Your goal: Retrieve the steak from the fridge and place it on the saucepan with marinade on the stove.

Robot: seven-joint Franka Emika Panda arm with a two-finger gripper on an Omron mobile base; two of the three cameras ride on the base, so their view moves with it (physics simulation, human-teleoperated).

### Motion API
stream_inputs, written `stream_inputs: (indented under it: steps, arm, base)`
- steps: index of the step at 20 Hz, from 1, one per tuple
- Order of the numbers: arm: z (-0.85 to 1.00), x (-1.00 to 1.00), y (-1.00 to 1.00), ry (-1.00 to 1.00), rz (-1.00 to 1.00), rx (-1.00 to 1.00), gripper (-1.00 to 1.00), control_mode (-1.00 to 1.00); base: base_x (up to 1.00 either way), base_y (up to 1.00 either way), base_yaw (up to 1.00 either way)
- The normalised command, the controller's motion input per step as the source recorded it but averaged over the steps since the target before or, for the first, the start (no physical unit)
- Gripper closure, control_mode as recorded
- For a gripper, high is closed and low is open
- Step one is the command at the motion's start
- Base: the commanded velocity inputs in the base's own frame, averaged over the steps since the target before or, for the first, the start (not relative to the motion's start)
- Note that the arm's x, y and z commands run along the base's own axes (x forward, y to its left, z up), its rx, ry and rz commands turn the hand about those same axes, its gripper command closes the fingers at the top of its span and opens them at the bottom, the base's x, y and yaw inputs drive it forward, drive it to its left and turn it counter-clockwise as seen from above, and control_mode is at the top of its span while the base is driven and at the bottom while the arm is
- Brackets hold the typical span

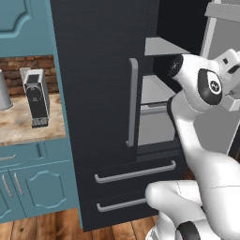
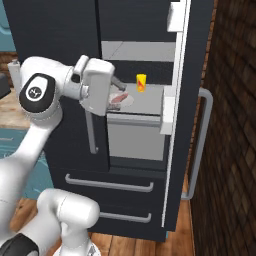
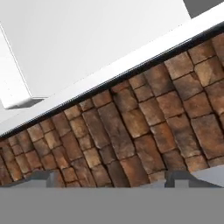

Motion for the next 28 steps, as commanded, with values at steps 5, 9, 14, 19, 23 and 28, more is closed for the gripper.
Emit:
stream_inputs:
  steps: [5, 9, 14, 19, 23, 28]
  arm:
    - [-0.29, -0.61, 1.0, -0.36, 0.1, 0.17, -1.0, -1.0]
    - [-0.64, -0.53, 1.0, -0.3, 0.17, 0.22, -1.0, -1.0]
    - [-0.67, -0.25, 0.98, -0.1, 0.32, 0.26, -1.0, -1.0]
    - [-0.45, -0.04, 0.71, -0.01, 0.42, 0.27, -1.0, -1.0]
    - [-0.07, 0.1, 0.33, 0.0, 0.54, 0.27, -1.0, -1.0]
    - [-0.06, 0.63, 0.03, -0.01, 0.5, 0.23, -1.0, -1.0]
  base:
    - [0.0, 0.0, 0.0]
    - [0.0, 0.0, 0.0]
    - [0.0, 0.0, 0.0]
    - [0.0, 0.0, 0.0]
    - [0.0, 0.0, 0.0]
    - [0.0, 0.0, 0.0]
